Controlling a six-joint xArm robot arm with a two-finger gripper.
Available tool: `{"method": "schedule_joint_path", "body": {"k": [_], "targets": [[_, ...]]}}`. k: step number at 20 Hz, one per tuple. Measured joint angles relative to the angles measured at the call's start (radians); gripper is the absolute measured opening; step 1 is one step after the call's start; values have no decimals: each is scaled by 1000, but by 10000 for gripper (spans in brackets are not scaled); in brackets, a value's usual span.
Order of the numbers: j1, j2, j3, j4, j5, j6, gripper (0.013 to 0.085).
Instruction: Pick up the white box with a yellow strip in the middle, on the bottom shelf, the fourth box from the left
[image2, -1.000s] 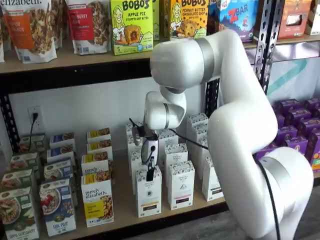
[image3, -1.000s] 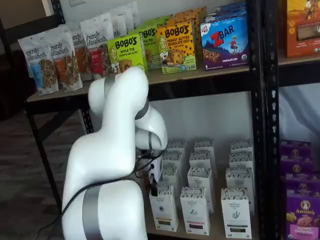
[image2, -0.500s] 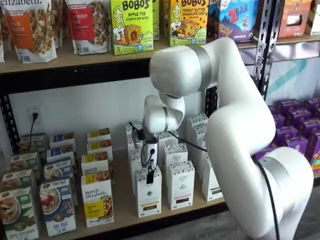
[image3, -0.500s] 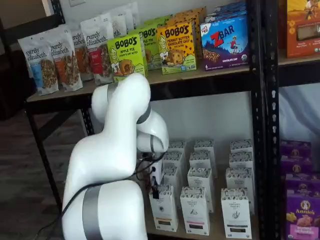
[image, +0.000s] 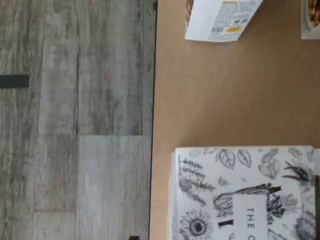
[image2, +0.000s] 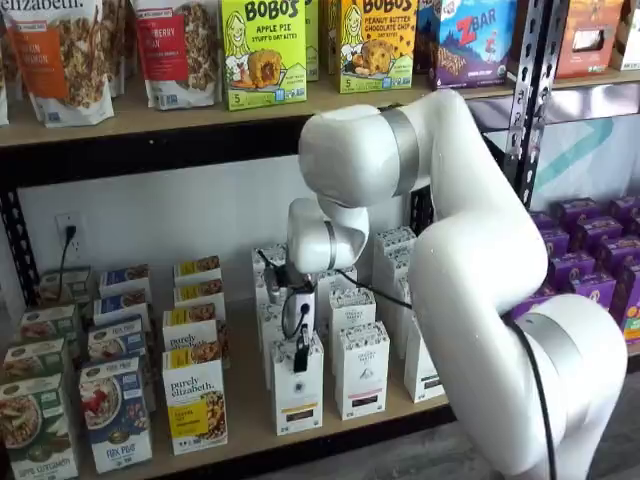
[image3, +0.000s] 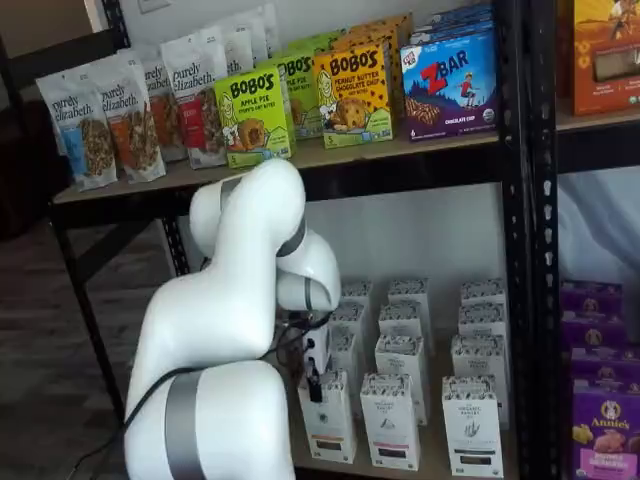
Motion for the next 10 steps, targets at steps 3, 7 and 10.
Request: {"method": "schedule_joint_path", "body": {"k": [3, 7, 10], "targets": [[3, 17, -9, -1, -15, 2, 850], [4, 31, -10, 11, -40, -8, 850], [5, 36, -7, 2, -55, -1, 850]]}}
